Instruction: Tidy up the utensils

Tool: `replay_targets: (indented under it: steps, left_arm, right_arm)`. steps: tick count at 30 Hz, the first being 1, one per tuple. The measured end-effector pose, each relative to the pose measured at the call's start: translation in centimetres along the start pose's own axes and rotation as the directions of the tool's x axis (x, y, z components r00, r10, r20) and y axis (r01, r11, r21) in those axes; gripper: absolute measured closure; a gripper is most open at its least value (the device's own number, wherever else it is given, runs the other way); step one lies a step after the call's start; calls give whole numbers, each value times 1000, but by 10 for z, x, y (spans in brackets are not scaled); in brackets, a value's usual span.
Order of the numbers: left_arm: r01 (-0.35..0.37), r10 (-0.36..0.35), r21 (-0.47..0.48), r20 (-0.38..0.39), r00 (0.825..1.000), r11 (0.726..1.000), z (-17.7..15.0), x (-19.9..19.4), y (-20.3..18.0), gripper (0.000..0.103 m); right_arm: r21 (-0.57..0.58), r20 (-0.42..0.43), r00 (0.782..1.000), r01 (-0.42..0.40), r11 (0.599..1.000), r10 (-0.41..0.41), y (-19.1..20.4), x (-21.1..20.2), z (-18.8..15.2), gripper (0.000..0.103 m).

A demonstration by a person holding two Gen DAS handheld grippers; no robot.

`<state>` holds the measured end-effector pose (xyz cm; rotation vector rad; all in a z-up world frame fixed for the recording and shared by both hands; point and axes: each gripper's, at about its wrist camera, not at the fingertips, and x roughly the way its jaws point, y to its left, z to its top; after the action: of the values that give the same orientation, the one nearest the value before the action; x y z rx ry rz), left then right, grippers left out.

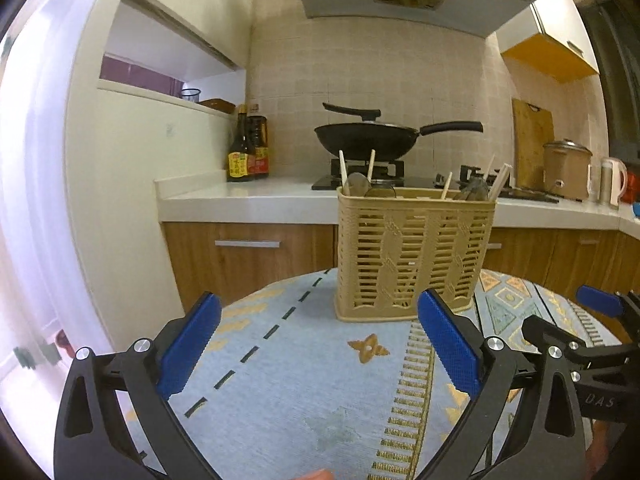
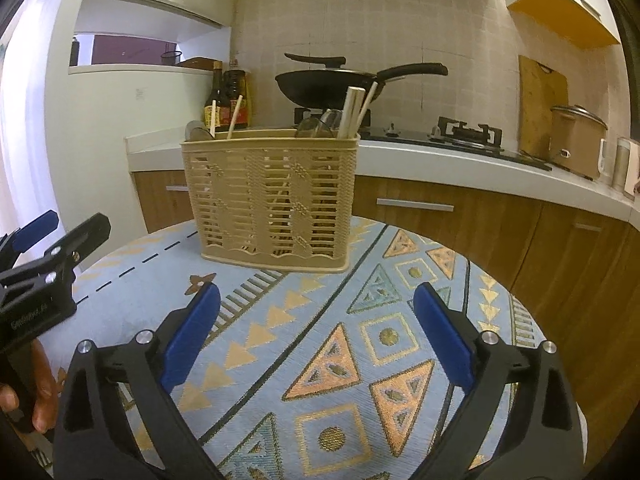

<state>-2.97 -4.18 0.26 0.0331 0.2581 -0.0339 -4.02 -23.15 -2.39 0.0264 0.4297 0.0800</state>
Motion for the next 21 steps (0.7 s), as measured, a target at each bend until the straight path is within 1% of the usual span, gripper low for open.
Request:
replay_targets:
  steps: [6, 21]
  left_arm:
    - [-8, 8, -3, -11, 1000, 1000, -1, 2, 1, 8]
    - [-10, 10, -5, -25, 1000, 1000, -1, 4, 0, 8]
  right_arm:
    - [21, -19, 1000, 2, 1000, -2, -4, 4, 0, 9]
    - [32, -31, 1000, 5, 999, -4, -8, 7, -1, 8]
